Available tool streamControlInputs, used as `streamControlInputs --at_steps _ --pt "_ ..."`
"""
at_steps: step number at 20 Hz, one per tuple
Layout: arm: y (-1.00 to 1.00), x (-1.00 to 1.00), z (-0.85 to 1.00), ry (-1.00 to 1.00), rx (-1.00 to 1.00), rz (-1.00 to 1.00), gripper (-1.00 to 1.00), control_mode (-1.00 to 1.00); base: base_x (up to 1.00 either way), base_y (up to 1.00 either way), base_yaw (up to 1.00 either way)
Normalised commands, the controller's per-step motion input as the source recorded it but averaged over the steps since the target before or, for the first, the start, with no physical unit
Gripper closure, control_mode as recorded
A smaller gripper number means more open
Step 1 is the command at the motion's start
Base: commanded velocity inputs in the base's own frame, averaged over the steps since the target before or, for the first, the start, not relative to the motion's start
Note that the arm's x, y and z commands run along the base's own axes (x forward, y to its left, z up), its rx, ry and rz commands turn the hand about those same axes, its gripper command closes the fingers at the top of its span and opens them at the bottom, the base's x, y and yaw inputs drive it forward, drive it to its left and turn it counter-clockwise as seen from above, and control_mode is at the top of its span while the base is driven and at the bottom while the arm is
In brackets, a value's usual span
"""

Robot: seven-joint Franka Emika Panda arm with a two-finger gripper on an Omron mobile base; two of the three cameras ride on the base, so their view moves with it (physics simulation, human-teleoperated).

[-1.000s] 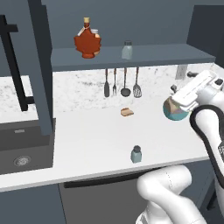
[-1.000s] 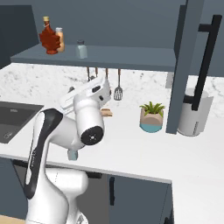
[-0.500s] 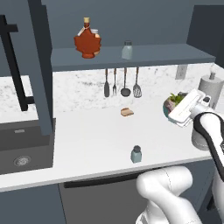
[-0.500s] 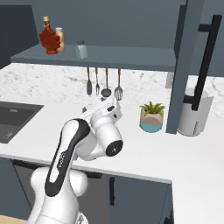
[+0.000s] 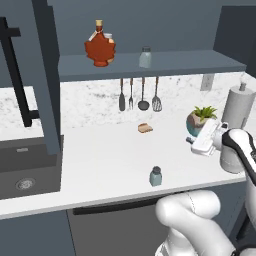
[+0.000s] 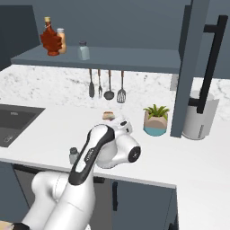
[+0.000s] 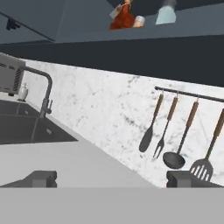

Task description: Put the shaker and condiment bottle from the counter next to their counterparts in the cabinet.

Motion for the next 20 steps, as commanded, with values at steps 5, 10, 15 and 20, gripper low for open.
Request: streamControlInputs --at_steps 5,10,15,20 --pt "-0.02 0.05 -0.18 -0.03 0.03 0.05 -1.0 -1.0 0.0 0.0 0.0" --pt "-0.3 0.01 -0.71 -0.13 0.02 0.52 -1.0 -1.0 0.0 0.0 0.0" --pt "0.09 0.06 -0.14 0.01 -0.15 0.41 -1.0 -1.0 0.0 0.0 0.0" --pt "0.07 0.01 0.01 0.0 -0.03 0.07 -1.0 -1.0 0.0 0.0 0.0"
